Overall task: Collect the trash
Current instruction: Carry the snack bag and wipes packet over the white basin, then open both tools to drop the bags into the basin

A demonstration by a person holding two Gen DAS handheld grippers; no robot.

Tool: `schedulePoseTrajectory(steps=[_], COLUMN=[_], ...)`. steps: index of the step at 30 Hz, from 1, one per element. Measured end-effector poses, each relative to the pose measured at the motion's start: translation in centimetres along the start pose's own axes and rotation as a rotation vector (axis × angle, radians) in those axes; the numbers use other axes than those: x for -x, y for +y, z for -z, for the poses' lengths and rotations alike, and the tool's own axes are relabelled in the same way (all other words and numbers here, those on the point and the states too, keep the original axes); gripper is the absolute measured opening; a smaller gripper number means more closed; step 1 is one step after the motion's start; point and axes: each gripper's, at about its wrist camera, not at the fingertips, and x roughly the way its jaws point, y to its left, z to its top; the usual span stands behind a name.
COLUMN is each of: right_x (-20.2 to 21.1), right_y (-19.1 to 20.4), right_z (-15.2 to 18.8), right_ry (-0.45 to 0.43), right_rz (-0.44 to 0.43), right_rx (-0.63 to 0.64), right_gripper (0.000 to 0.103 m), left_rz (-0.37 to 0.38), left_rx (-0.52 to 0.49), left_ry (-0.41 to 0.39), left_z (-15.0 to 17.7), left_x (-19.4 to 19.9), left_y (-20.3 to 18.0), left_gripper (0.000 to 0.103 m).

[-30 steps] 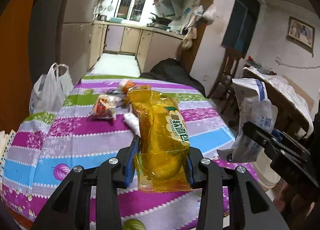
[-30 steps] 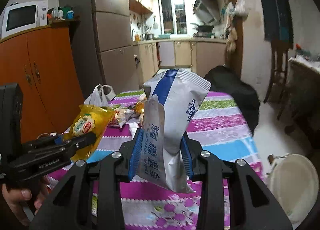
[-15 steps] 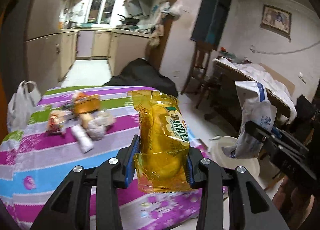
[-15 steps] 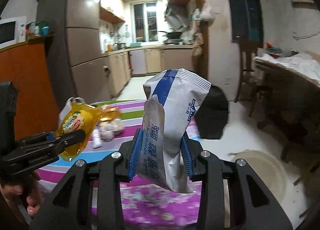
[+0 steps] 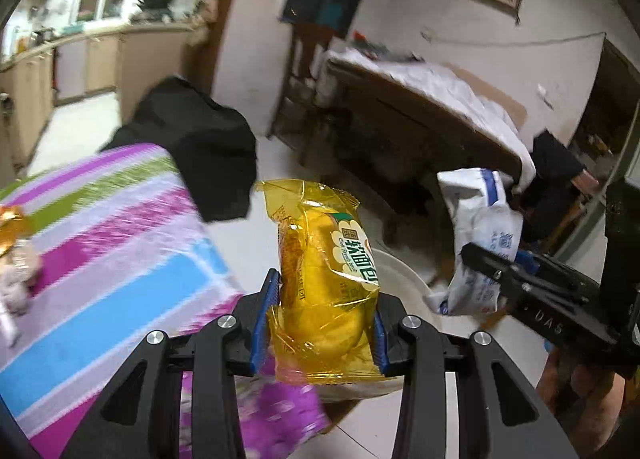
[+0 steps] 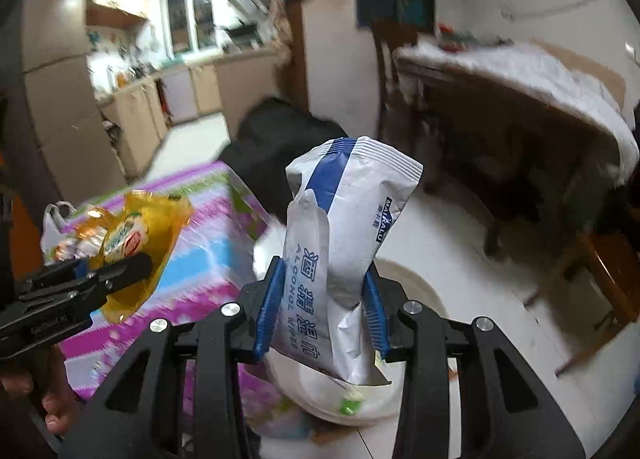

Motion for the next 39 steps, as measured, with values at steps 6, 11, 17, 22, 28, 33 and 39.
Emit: schedulePoseTrajectory(steps=[6, 11, 17, 22, 28, 33, 39], right_x=[-4.3, -7.2, -7.8, -8.0, -8.4, -8.4, -8.2], right_y=[-3.0, -5.0, -5.7, -6.9, -7.6, -7.6, -8.1], right_z=[0.8, 1.9, 2.6, 2.6, 2.9, 3.1, 3.1], right_ry=[0.130, 0.205, 0.228, 0.226, 0.229, 0.227, 0.218], right_rz=[0.012, -0.009, -0.020, -0.036, -0.040, -0.046, -0.043], right_rx=[-0.060, -0.106, -0.127, -0.138, -0.147, -0.145, -0.167], right_gripper=[0.038, 0.038, 0.038, 0.039, 0.039, 0.040, 0.051], left_rz=[0.023, 0.020, 0.015, 0.011, 0.009, 0.005, 0.001], left_rx=[0.013, 0.027, 0.009, 0.010, 0.008, 0.003, 0.000], left_ry=[0.152, 0.227, 0.250, 0.255, 0.252, 0.250, 0.252], left_z=[-0.3, 0.7, 1.3, 1.7, 2.0, 2.1, 2.0], left_x=[-9.2, -13.8, -16.1, -16.5, -16.7, -16.7, -16.8], left_y=[-1.6, -1.2, -1.1, -0.9, -1.1, -1.4, -1.4], left_gripper=[0.041, 0.041, 0.041, 0.041, 0.041, 0.041, 0.044])
